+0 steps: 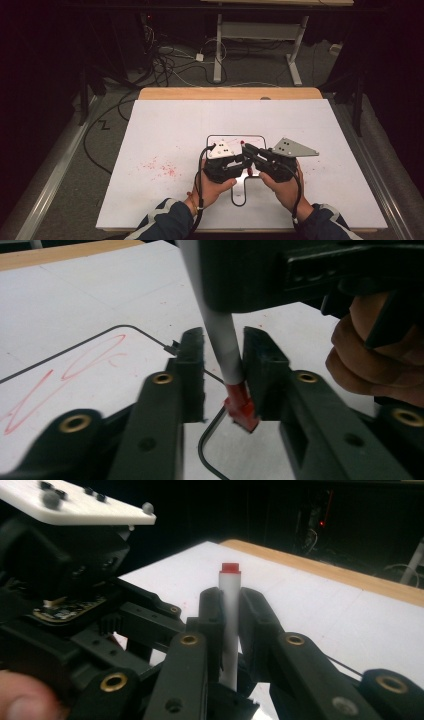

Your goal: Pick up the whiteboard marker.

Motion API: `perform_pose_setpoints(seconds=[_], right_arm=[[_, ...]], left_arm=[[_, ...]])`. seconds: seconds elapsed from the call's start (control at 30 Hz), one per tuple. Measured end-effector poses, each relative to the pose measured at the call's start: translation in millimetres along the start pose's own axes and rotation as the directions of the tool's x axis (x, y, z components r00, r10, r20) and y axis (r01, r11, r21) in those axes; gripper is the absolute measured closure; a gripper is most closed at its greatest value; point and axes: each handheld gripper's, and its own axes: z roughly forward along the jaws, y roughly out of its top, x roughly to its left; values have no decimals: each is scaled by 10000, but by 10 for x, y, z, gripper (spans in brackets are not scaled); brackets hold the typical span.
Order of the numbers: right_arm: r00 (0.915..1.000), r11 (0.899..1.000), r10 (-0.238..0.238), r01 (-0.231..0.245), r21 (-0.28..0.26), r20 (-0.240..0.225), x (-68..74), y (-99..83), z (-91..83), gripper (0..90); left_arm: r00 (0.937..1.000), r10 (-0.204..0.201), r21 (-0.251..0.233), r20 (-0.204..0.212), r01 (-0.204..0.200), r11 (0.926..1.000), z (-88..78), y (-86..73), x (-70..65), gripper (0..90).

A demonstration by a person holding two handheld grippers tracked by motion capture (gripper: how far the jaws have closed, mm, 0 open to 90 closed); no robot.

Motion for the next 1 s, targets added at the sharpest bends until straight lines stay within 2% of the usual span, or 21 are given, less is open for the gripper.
perform_pose_setpoints(seconds=[0.07,0.2,0.3,0.37,0.5,0.7,0.8,0.87,0.9,1.0], right_arm=[[10000,10000,-33,34,-31,35,5,1,-13,813],[10000,10000,-32,32,-36,6,17,-5,-22,811],[10000,10000,-20,20,-24,-13,21,-8,-29,809],[10000,10000,55,-55,-15,-54,21,-15,-34,775],[9996,9996,-274,274,58,-47,46,-22,-43,741],[9996,9996,-276,276,-11,5,33,-10,-85,641],[9995,9995,-300,300,-13,4,19,-17,-108,631],[9993,9993,-375,375,11,-53,1,-29,-133,596],[9979,9980,-638,638,0,75,-8,-42,-174,570],[9954,9955,-949,950,-18,101,-38,-70,-243,526]], left_arm=[[9999,116,53,-63,-115,9999,-7,-2,3,755],[9993,301,202,-223,-297,9994,-24,-4,21,780],[9970,572,331,-518,-555,9979,-37,-1,38,785],[9944,799,394,-688,-773,9962,-47,-7,45,786],[9930,915,447,-750,-883,9951,-42,-11,60,786],[9899,1132,495,-855,-1093,9928,-32,-12,73,786],[9891,1152,514,-916,-1108,9925,-31,-5,84,786],[9867,1299,592,-978,-1246,9904,-24,-6,89,786],[9856,1368,650,-992,-1308,9893,-18,-7,93,786],[9850,1388,660,-1023,-1325,9890,-7,-3,114,787]])
